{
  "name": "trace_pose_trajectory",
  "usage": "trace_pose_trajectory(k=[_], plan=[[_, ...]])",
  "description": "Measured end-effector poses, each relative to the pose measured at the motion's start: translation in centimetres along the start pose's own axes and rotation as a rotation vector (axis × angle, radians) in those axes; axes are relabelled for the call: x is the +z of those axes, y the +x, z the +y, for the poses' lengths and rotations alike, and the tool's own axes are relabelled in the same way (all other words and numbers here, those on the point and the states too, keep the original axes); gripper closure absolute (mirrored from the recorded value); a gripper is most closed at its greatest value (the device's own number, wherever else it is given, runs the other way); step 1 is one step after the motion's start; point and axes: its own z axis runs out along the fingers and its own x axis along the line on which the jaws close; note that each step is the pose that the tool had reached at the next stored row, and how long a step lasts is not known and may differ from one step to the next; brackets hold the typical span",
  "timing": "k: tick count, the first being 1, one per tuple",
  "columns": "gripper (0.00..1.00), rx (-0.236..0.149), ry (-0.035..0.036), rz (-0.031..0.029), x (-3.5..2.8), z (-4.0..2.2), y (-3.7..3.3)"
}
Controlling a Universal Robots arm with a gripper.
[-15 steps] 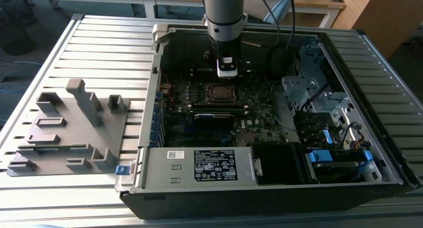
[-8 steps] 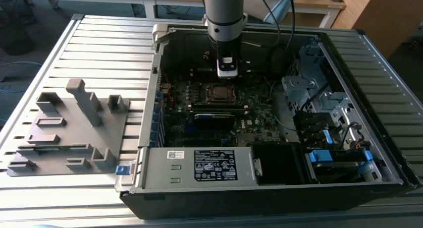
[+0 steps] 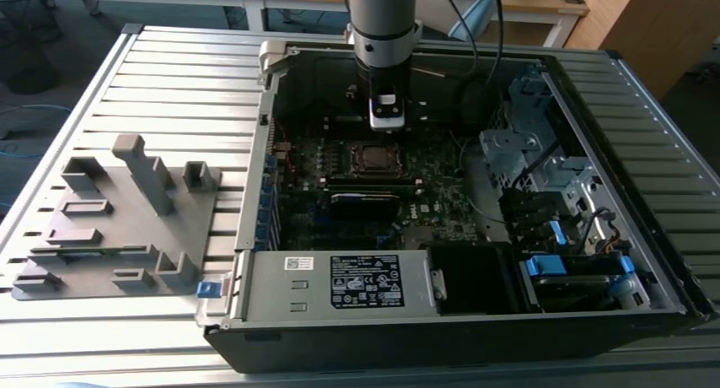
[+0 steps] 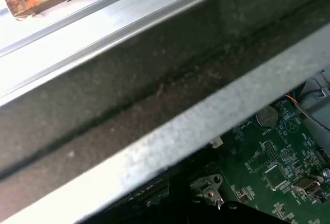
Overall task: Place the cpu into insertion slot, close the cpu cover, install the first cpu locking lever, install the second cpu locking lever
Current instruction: 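Install the first cpu locking lever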
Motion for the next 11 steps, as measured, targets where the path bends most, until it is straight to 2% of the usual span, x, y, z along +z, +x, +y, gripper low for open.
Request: trace_pose_trajectory(k=[7, 9, 11], plan=[[0.89, 0.001, -0.0063, 0.0039, 0.03, 0.09, 0.06], [0.89, 0.002, -0.0109, 0.0067, 0.03, 0.1, 0.07], [0.89, 0.004, -0.0206, 0.0126, 0.06, 0.1, 0.08]])
